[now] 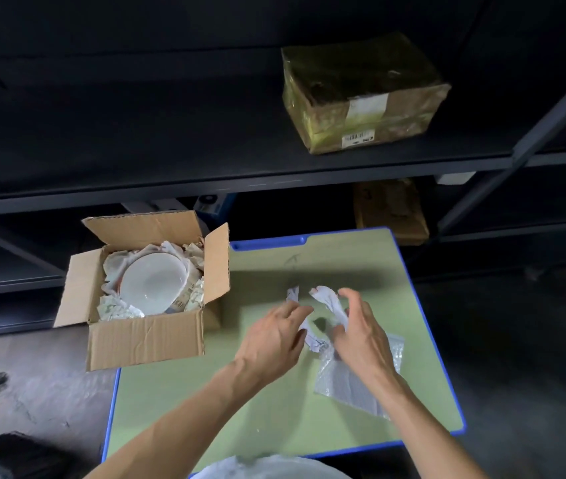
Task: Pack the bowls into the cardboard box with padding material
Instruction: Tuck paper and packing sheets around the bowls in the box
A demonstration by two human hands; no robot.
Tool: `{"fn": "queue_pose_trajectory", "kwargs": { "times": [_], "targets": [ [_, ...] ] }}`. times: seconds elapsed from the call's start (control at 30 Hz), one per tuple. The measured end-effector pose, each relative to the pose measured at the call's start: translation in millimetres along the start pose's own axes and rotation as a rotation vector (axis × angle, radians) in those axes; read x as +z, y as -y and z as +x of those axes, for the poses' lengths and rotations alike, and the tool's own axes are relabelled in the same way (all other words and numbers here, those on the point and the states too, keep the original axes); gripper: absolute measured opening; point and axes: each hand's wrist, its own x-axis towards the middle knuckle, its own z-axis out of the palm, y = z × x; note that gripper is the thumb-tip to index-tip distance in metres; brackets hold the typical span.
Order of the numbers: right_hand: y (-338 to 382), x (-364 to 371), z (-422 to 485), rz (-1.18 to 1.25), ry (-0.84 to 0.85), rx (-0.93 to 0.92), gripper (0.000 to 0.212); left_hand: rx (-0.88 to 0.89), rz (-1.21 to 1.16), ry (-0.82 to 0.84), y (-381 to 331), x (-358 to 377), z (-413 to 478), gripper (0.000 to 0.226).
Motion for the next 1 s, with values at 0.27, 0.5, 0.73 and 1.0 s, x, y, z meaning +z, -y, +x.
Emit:
{"fn": "queue_pose_trajectory", "kwargs": {
  "times": [0.27, 0.5, 0.73, 1.0],
  "targets": [
    [38.7, -26.1, -10.8, 0.147, -0.035, -0.19, 0.043, 0.042, 0.025, -0.228, -19.2, -49.3, -4.0, 0.052],
    [94.6, -23.9, -22.5, 0.257, 0.065, -0.388, 0.035, 0.052, 0.088, -0.38, 10.3, -97.0, -37.5, 0.029],
    [150.9, 3.4, -34.7, 0.286, 0.123, -0.448, 0.029, 0.103, 0.074, -0.361, 64.9, -142.1, -72.3, 0.019],
    [198.9, 53.2, -57.8, 0.172, 0.005, -0.34, 0.024, 0.077, -0.124, -0.308, 137.0, -183.4, -74.4, 0.02]
  ]
}}
